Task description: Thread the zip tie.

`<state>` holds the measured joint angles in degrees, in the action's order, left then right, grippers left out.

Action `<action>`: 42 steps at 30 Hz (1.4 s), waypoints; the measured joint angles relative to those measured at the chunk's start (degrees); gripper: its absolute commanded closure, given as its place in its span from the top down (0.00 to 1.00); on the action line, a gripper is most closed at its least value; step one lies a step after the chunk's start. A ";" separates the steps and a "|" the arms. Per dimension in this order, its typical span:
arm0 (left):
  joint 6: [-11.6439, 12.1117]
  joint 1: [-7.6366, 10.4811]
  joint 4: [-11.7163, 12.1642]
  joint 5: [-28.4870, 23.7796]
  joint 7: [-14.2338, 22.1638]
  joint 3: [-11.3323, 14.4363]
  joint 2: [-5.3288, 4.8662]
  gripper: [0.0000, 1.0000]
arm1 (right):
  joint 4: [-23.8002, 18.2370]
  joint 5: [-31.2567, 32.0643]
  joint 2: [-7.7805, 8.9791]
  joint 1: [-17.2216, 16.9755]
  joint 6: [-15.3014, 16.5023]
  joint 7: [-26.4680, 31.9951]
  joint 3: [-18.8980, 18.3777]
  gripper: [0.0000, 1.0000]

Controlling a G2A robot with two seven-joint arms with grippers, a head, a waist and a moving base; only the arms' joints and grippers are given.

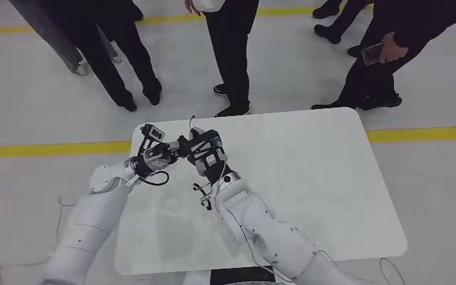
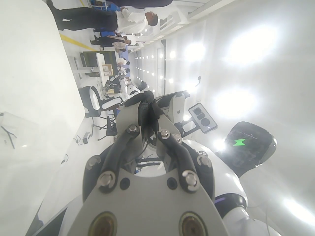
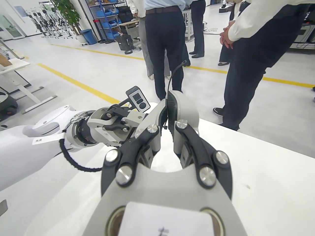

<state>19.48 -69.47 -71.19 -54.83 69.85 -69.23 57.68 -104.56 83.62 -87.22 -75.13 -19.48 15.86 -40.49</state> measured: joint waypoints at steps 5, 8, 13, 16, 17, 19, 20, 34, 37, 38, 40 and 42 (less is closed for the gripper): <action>0.00 0.00 0.00 0.00 0.00 0.00 0.00 0.00 | 0.44 0.94 -0.46 -0.22 0.00 0.30 -0.38 0.00; 0.00 0.00 0.00 0.00 0.00 0.00 0.00 0.00 | 0.42 1.44 -0.69 -0.42 0.00 0.54 -0.54 0.00; 0.00 0.00 0.00 0.00 0.00 0.00 0.00 0.00 | 0.14 2.15 -0.98 -0.81 0.12 0.93 -0.67 0.00; 0.00 0.00 0.00 0.00 0.00 0.00 0.00 0.00 | 0.16 2.46 -1.14 -1.08 0.31 1.16 -0.70 0.00; 0.00 0.00 0.00 0.00 0.00 0.00 0.00 0.00 | 0.17 2.55 -1.21 -1.18 0.38 1.22 -0.70 0.00; 0.00 0.00 0.00 0.00 0.00 0.00 0.00 0.00 | 0.17 2.65 -1.34 -1.33 0.49 1.31 -0.70 0.00; 0.00 0.00 0.00 0.00 0.00 0.00 0.00 0.00 | 0.18 2.70 -1.40 -1.37 0.53 1.34 -0.70 0.00; 0.00 0.00 0.00 0.00 0.00 0.00 0.00 0.00 | 0.54 3.88 -2.32 -2.26 -0.01 2.89 -0.49 0.00; 0.00 0.00 0.00 0.00 0.00 0.00 0.00 0.00 | 0.44 4.02 -2.52 -2.66 -0.01 3.02 -0.60 0.00; 0.00 0.00 0.00 0.00 0.00 0.00 0.00 0.00 | 0.42 4.08 -2.58 -2.75 -0.01 3.03 -0.65 0.00; 0.00 0.00 0.00 0.00 0.00 0.00 0.00 0.00 | 0.33 4.33 -2.69 -2.98 0.00 3.08 -0.77 0.00; 0.00 0.00 0.00 0.00 0.00 0.00 0.00 0.00 | 0.21 4.59 -2.77 -3.20 0.00 3.14 -0.85 0.00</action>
<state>19.48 -69.47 -71.19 -54.83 69.85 -69.23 57.68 -104.35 88.21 -90.00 -78.33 -19.48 19.00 -41.34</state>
